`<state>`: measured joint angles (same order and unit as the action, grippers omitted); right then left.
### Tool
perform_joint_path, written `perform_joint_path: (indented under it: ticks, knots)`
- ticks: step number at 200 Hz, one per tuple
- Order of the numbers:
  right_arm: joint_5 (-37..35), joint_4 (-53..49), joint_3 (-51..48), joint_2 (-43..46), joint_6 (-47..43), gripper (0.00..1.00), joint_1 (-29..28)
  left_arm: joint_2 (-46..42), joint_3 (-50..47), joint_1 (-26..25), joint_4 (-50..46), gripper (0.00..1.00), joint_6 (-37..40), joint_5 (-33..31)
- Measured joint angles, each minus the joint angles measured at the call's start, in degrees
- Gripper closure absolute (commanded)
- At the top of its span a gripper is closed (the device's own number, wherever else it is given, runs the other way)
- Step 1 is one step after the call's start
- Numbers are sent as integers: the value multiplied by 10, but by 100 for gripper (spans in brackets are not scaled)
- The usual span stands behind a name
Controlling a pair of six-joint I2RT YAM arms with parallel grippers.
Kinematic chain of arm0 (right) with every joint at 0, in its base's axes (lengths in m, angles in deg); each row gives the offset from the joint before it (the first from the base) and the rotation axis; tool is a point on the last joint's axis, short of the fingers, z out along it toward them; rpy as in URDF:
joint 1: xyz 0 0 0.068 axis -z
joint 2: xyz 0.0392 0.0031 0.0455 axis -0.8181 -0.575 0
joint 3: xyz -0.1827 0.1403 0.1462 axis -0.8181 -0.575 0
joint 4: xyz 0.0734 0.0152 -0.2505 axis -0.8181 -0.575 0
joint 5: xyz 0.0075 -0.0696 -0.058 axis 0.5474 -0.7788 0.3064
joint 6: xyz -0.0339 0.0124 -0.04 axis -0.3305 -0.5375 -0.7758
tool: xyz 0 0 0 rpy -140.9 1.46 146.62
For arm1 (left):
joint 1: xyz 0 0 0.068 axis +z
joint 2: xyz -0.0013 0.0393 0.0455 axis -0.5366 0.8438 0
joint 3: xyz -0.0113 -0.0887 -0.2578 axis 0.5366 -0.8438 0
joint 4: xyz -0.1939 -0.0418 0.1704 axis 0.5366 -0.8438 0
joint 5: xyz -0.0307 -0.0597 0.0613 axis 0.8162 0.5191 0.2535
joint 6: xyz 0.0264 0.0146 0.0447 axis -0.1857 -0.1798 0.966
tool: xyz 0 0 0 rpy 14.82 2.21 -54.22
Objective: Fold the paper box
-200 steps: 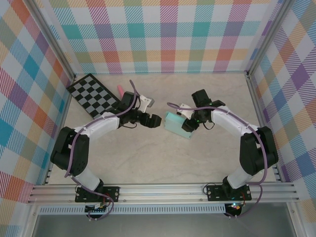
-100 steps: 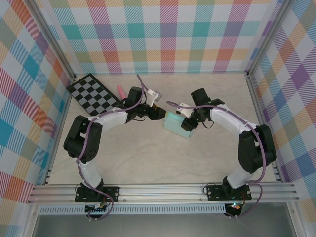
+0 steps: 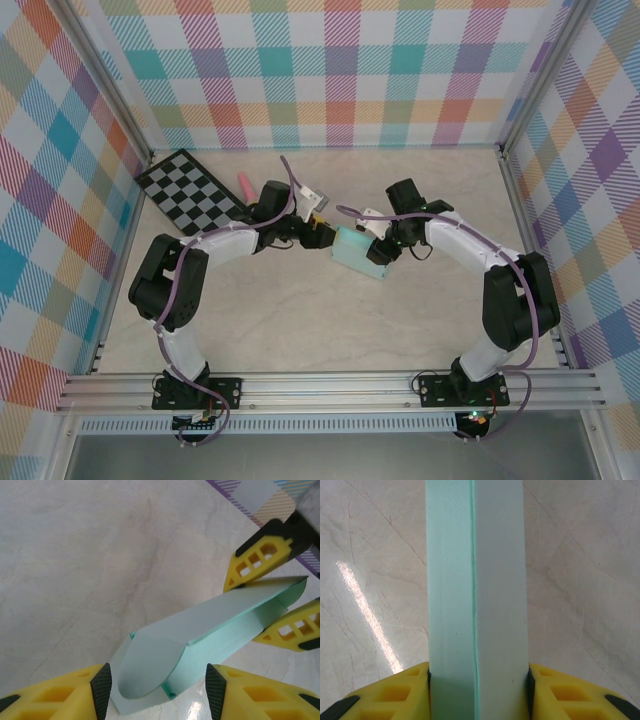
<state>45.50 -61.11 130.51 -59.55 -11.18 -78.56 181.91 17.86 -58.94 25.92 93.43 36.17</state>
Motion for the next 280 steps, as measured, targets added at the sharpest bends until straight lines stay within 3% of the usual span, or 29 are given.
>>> perform_joint_path:
  ticks: [20, 36, 86, 154, 201, 238, 253, 280]
  knots:
    - [0, 0, 0, 0, 0, 60, 0, 0, -22, -2, 19, 53, -2, -3]
    - [-1, 0, 0, 0, 0, 61, 0, 0, -25, -8, 30, 61, -4, -9]
    - [-22, 1, 0, 3, 0, 61, -1, 0, -24, -12, 60, 68, -14, -24]
    - [-50, 1, 0, 3, 0, 63, -12, 1, -22, -17, 59, 62, -16, -26]
    - [-59, 1, 1, 3, 0, 63, -12, 2, -19, -32, 57, 68, -17, -43]
    - [-64, 0, 1, 3, -1, 63, -14, 2, -15, -35, 64, 52, -8, -52]
    - [-66, 0, 1, 3, -2, 63, -16, 2, -14, -36, 70, 52, -6, -52]
    - [-67, 0, 1, 3, -3, 63, -16, 2, -13, -36, 78, 64, -6, -51]
